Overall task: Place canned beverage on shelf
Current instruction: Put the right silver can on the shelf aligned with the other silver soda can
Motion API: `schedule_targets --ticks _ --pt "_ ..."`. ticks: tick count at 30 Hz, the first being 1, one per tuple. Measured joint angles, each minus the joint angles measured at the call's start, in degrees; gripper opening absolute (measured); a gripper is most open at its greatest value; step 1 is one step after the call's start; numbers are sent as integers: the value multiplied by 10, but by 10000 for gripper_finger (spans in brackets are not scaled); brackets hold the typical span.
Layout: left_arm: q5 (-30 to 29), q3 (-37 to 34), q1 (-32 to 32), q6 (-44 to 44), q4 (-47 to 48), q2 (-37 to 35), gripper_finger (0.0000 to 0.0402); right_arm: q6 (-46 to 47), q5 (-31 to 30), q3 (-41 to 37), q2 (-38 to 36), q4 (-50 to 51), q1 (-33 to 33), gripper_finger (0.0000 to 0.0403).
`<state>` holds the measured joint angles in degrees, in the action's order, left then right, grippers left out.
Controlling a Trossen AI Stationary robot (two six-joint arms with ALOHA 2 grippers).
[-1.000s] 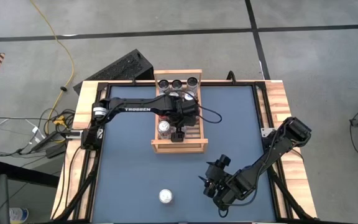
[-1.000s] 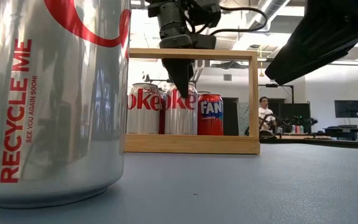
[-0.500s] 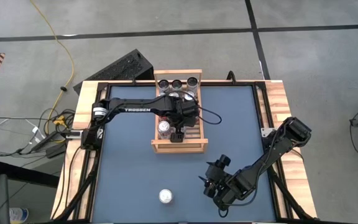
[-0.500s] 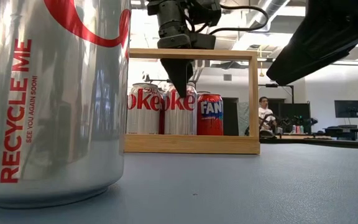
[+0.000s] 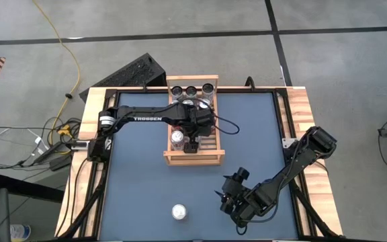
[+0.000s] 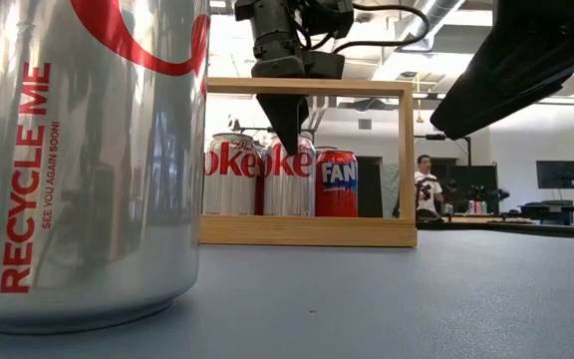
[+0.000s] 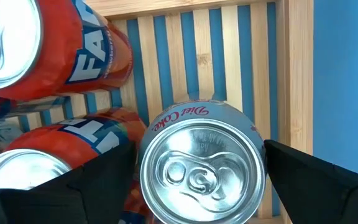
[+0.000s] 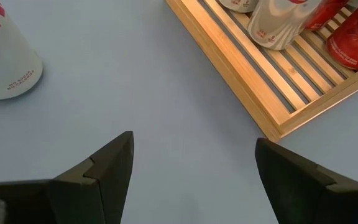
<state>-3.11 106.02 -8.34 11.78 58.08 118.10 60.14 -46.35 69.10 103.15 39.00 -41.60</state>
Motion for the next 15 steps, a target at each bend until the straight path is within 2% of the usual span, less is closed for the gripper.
schedule_targets --ticks 15 --pt "9 -1 2 -5 4 -4 335 4 0 0 0 0 0 306"
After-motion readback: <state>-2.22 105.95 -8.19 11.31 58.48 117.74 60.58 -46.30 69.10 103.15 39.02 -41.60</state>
